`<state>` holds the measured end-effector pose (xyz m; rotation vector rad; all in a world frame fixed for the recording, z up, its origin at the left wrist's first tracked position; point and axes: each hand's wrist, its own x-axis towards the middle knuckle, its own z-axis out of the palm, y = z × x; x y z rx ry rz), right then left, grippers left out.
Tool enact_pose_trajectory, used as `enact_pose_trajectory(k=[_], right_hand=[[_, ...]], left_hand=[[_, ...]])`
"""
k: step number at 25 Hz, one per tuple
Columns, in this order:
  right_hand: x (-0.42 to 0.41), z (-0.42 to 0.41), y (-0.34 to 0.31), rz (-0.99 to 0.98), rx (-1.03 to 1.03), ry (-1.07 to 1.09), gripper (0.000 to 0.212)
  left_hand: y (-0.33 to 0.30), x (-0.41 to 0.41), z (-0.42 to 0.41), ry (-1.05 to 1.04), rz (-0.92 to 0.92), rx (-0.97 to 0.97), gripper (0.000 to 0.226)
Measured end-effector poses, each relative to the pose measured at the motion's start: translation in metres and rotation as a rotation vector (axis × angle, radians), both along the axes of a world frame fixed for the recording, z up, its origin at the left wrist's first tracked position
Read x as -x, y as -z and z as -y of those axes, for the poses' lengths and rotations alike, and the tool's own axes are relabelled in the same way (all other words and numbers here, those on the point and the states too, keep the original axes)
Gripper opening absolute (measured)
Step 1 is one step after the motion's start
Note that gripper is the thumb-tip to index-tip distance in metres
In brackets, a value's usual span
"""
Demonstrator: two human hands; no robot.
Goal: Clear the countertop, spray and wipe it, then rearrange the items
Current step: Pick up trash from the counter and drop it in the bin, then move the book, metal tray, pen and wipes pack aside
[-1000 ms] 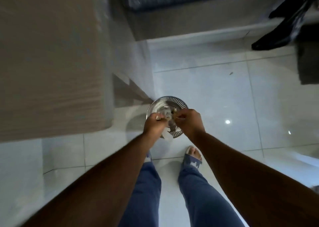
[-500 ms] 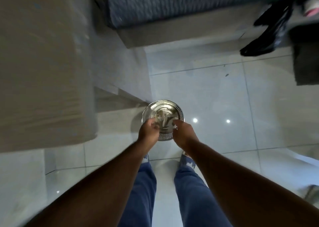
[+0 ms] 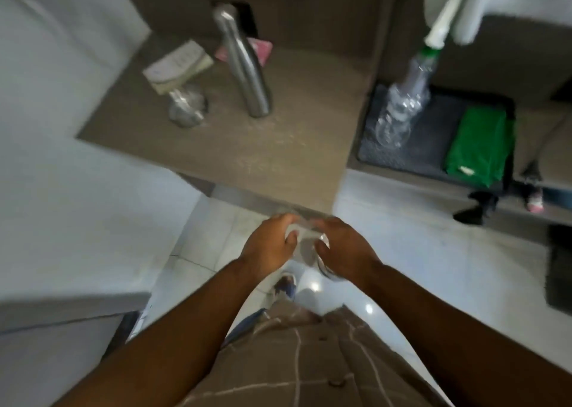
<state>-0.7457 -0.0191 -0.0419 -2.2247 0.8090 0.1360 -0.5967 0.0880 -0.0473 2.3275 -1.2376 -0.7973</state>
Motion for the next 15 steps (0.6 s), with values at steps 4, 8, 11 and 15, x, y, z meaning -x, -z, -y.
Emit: enact_pose_trajectory(k=[4, 8, 11, 15], right_hand=[[-0.058, -0.013, -0.041, 0.086, 0.045, -0.113, 0.047], [-0.117, -0.017, -0.063, 0.135, 0.128, -0.145, 0.047], [-0.162, -0.019, -0.065, 0.128, 0.151, -0.077, 0.048], [-0.23, -0.023, -0.062, 0.113, 0.137, 0.027, 0.048]], left_hand=[[-0.037, -0.062, -0.031, -0.194, 0.102, 0.033, 0.042], [-0.06, -0.133, -0.043, -0.278, 0.098, 0.077, 0.044], [-0.065, -0.19, -0.05, -0.292, 0.087, 0.1, 0.042], [-0.062, -0.275, -0.058, -0.232, 0.113, 0.106, 0.041]])
